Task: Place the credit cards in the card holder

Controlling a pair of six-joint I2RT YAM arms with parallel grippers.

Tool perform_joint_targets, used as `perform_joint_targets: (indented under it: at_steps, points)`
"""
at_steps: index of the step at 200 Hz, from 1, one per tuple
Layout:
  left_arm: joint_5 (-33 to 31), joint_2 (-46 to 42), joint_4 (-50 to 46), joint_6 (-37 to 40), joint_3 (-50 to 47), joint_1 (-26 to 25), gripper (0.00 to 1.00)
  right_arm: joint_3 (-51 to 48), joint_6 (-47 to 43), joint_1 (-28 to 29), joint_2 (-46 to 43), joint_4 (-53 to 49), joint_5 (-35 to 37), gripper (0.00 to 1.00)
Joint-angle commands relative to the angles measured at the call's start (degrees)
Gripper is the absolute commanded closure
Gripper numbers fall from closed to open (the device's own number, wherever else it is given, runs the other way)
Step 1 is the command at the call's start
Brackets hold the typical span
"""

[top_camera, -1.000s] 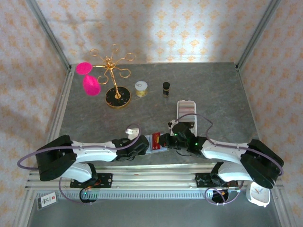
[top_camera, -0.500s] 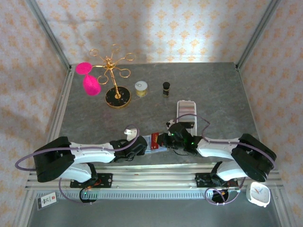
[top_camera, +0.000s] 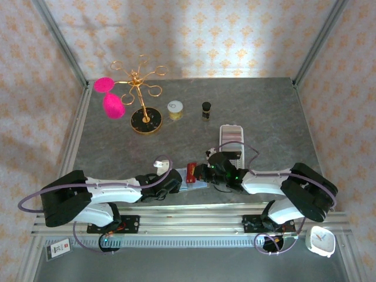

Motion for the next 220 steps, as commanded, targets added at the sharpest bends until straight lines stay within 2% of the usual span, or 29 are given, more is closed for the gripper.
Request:
perform_joint_targets:
  at_steps: [1, 142, 220]
  points:
    - [0.80, 0.25, -4.17, -1.04, -2.36, -0.39, 0.68, 0.10, 1.54, 0.27, 0.54, 3.85, 0.25, 1.00]
    - [0.43, 0.00, -2.97, -1.34, -2.39, -0.44, 0.67, -3.24, 1.77, 1.11, 1.47, -0.41, -5.89, 1.00]
    - [-0.08, -0.88, 0.60, -3.05, -4.79, -0.22, 0.64, -3.46, 2.95, 1.94, 3.17, 3.17, -9.28, 1.00]
